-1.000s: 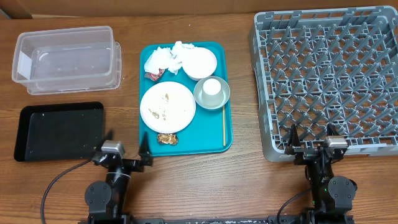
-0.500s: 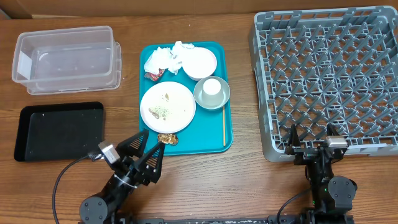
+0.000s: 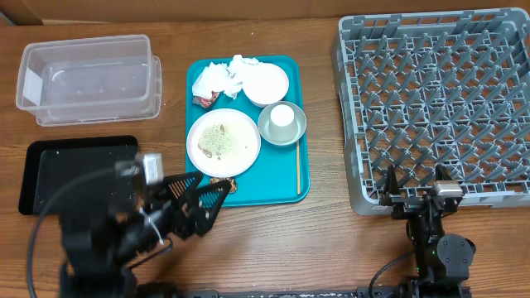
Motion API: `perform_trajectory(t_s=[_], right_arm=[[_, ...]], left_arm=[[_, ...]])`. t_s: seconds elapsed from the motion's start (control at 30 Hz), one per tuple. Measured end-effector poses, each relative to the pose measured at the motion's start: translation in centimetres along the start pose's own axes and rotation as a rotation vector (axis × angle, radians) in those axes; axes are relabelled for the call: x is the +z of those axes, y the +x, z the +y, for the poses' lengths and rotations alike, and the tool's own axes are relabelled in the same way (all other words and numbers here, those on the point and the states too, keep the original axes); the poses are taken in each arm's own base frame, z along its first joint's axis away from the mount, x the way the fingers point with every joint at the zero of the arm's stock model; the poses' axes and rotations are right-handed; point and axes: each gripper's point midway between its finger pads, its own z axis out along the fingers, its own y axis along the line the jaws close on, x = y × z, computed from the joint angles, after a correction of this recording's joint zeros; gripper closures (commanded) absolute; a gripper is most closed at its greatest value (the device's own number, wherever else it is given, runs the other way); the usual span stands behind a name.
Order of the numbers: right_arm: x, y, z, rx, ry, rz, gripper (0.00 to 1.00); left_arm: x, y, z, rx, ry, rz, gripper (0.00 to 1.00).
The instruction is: Sort waste into correct bins and load items into the dishwasher
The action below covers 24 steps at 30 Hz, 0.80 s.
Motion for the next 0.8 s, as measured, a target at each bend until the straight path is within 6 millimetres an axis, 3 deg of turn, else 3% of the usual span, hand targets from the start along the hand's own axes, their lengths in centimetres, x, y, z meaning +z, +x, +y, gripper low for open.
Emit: perform_trajectory(t_s=[0.13, 0.27, 0.47, 0.57, 0.67, 0.8], right_arm=[[0.0, 0.0, 0.0, 0.0, 0.0, -0.001, 0.0], [0.0, 0.0, 0.0, 0.0, 0.0, -0.001, 0.0], [0.0, 0.0, 0.0, 0.0, 0.0, 0.0, 0.0], [0.0, 0.0, 0.0, 0.0, 0.0, 0.0, 0.0], [0.0, 0.0, 0.0, 0.0, 0.0, 0.0, 0.0], [0.0, 0.0, 0.0, 0.0, 0.0, 0.0, 0.0]], left_arm=[[1.0, 0.0, 1.4, -0.084, -0.137, 0.239, 0.0], [2.7, -1.1, 3.0, -0.156, -0.192, 0.364, 0.0], [5.2, 0.4, 6.3, -0.291, -0.254, 0.517, 0.0], [5.1, 3.1, 8.8, -0.323, -0.457, 0.62, 0.0], [3.6, 5.8, 11.2, -0.328, -0.768, 0.688, 0.0], [3.1, 6.1, 13.3, -0.256, -1.025, 0.634, 0.0]])
